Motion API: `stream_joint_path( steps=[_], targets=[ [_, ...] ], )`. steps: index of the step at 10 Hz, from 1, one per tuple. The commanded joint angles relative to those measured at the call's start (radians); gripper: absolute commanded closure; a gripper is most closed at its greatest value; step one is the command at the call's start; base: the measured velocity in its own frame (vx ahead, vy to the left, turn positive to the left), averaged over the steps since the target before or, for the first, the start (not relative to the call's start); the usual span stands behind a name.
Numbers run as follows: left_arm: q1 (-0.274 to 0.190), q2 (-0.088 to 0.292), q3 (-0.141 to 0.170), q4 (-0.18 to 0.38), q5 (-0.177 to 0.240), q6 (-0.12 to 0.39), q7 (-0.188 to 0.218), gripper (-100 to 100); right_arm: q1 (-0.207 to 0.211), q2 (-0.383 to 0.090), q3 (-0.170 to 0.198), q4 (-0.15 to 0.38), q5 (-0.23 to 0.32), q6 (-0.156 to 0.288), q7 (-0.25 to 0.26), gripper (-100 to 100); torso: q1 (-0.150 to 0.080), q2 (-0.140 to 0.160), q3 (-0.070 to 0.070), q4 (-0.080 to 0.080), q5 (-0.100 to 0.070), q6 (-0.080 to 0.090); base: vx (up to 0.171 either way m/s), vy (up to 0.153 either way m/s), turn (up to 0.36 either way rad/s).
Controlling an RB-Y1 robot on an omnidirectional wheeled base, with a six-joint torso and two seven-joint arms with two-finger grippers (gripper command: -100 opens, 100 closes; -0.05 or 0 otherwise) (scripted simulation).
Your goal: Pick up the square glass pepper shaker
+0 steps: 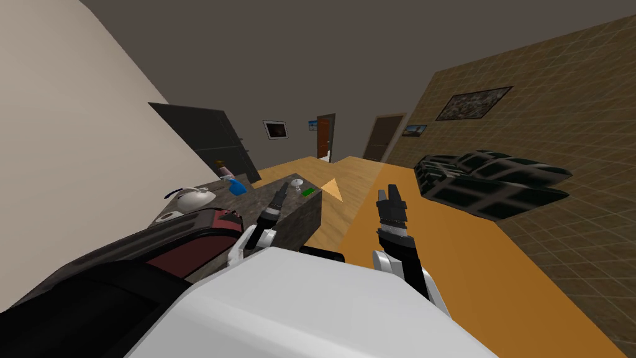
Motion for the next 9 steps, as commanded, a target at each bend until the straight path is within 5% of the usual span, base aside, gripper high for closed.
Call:
stream_joint_path(
  steps=[1, 9],
  targets=[
    [-0.011, 0.027, -0.01, 0.049, -0.022, 0.025, -0.015, -100, 0.0, 0.0, 0.0, 0.0, 0.0, 0.0, 0.0, 0, 0.0, 0.0, 0.0, 0.0, 0.0, 0.0, -0.009, 0.06, -0.119],
    [-0.076, 0.153, -0.031, 0.256, -0.105, 0.155, -0.059, -100, 0.0, 0.0, 0.0, 0.0, 0.0, 0.0, 0.0, 0, -0.004, -0.003, -0.002, -0.001, -0.001, 0.0, 0.023, 0.024, -0.086]
  ],
)
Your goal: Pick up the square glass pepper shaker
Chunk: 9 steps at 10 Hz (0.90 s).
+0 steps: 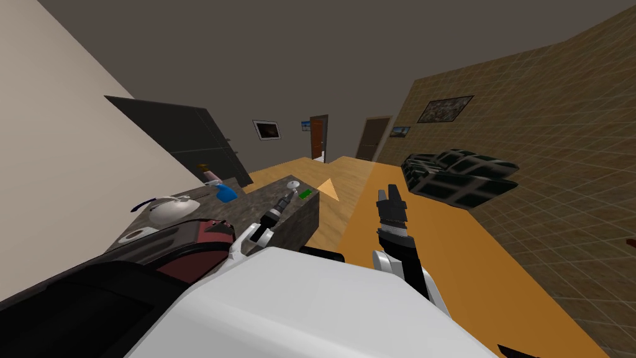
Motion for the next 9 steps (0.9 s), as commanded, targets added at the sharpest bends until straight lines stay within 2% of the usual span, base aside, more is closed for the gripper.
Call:
stream_joint_path(
  steps=[1, 5, 9],
  targets=[
    [-0.009, 0.006, -0.001, 0.036, -0.008, 0.001, -0.007, -100, 0.0, 0.0, 0.0, 0.0, 0.0, 0.0, 0.0, 0, 0.0, 0.0, 0.0, 0.0, 0.0, 0.0, 0.031, 0.004, -0.014],
    [-0.04, 0.071, -0.011, 0.124, -0.047, 0.087, -0.02, -100, 0.0, 0.0, 0.0, 0.0, 0.0, 0.0, 0.0, 0, -0.001, -0.001, 0.0, 0.0, 0.0, 0.0, 0.052, -0.009, -0.033],
    [-0.062, 0.127, -0.021, 0.182, -0.075, 0.168, -0.024, -100, 0.0, 0.0, 0.0, 0.0, 0.0, 0.0, 0.0, 0, -0.003, -0.003, -0.002, -0.001, -0.001, 0.0, 0.08, -0.033, 0.004]
  ],
)
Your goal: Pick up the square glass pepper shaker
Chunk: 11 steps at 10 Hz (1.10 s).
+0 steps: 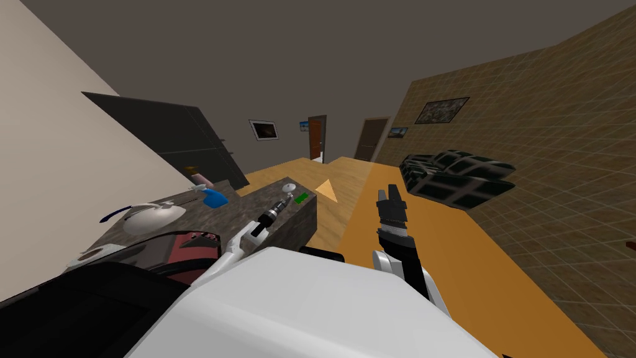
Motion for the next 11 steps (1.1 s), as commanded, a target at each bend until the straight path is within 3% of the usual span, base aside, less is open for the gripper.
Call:
stream_joint_path(
  steps=[1, 7, 8, 9, 10, 11],
  targets=[
    [-0.006, 0.019, -0.004, 0.015, -0.011, 0.035, -0.001, -100, 0.0, 0.0, 0.0, 0.0, 0.0, 0.0, 0.0, 0, 0.0, 0.0, 0.0, 0.0, 0.0, 0.0, 0.065, -0.055, 0.02],
    [-0.021, 0.09, -0.019, 0.045, -0.036, 0.141, 0.008, -100, 0.0, 0.0, 0.0, 0.0, 0.0, 0.0, 0.0, 0, -0.002, -0.001, 0.0, 0.0, -0.001, 0.0, 0.085, -0.057, 0.035],
    [-0.023, 0.086, -0.017, 0.048, -0.033, 0.128, 0.008, -100, 0.0, 0.0, 0.0, 0.0, 0.0, 0.0, 0.0, 0, -0.002, 0.0, 0.0, 0.0, 0.0, 0.0, 0.036, -0.025, 0.014],
    [-0.023, 0.086, -0.018, 0.049, -0.033, 0.131, 0.008, 0, 0.0, 0.0, 0.0, 0.0, 0.0, 0.0, 0.0, 0, 0.0, 0.002, 0.001, 0.0, 0.0, 0.0, 0.007, -0.005, -0.002],
    [-0.073, 0.073, -0.027, 0.099, -0.031, 0.107, 0.0, -100, 0.0, 0.0, 0.0, 0.0, 0.0, 0.0, 0.0, 0, 0.001, 0.004, 0.002, 0.001, 0.0, 0.0, -0.053, 0.012, 0.002],
    [-0.098, 0.073, -0.027, 0.118, -0.031, 0.107, 0.0, -100, 0.0, 0.0, 0.0, 0.0, 0.0, 0.0, 0.0, 0, 0.003, 0.007, 0.004, 0.001, 0.001, 0.0, -0.075, 0.008, -0.008]
  ],
)
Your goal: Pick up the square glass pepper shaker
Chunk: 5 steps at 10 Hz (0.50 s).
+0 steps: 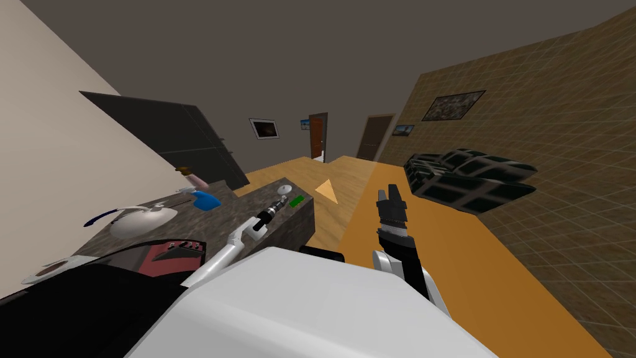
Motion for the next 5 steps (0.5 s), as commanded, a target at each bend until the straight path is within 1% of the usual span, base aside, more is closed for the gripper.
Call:
stream_joint_path(
  steps=[1, 2, 3, 4, 5],
  targets=[
    [-0.031, 0.003, -0.003, 0.05, 0.002, -0.002, 0.001, -100, 0.0, 0.0, 0.0, 0.0, 0.0, 0.0, 0.0, 0, 0.0, 0.0, 0.0, 0.0, 0.0, 0.0, -0.042, -0.004, -0.003],
    [-0.031, 0.003, -0.003, 0.052, 0.002, -0.002, 0.001, -100, 0.0, 0.0, 0.0, 0.0, 0.0, 0.0, 0.0, 0, 0.0, -0.001, 0.0, 0.0, 0.0, 0.0, -0.012, -0.005, 0.004],
    [-0.077, -0.01, -0.012, 0.096, 0.004, -0.026, -0.007, -100, 0.0, 0.0, 0.0, 0.0, 0.0, 0.0, 0.0, 0, -0.001, -0.002, -0.001, 0.0, 0.0, 0.0, -0.062, -0.008, 0.0],
    [-0.102, -0.01, -0.012, 0.117, 0.004, -0.026, -0.007, -100, 0.0, 0.0, 0.0, 0.0, 0.0, 0.0, 0.0, 0, -0.001, 0.0, 0.0, 0.0, 0.0, 0.0, -0.069, 0.0, -0.003],
    [-0.115, -0.01, -0.012, 0.144, 0.004, -0.026, -0.007, -100, 0.0, 0.0, 0.0, 0.0, 0.0, 0.0, 0.0, 0, -0.001, 0.0, 0.0, 0.0, 0.0, 0.0, -0.03, 0.007, -0.005]
  ],
)
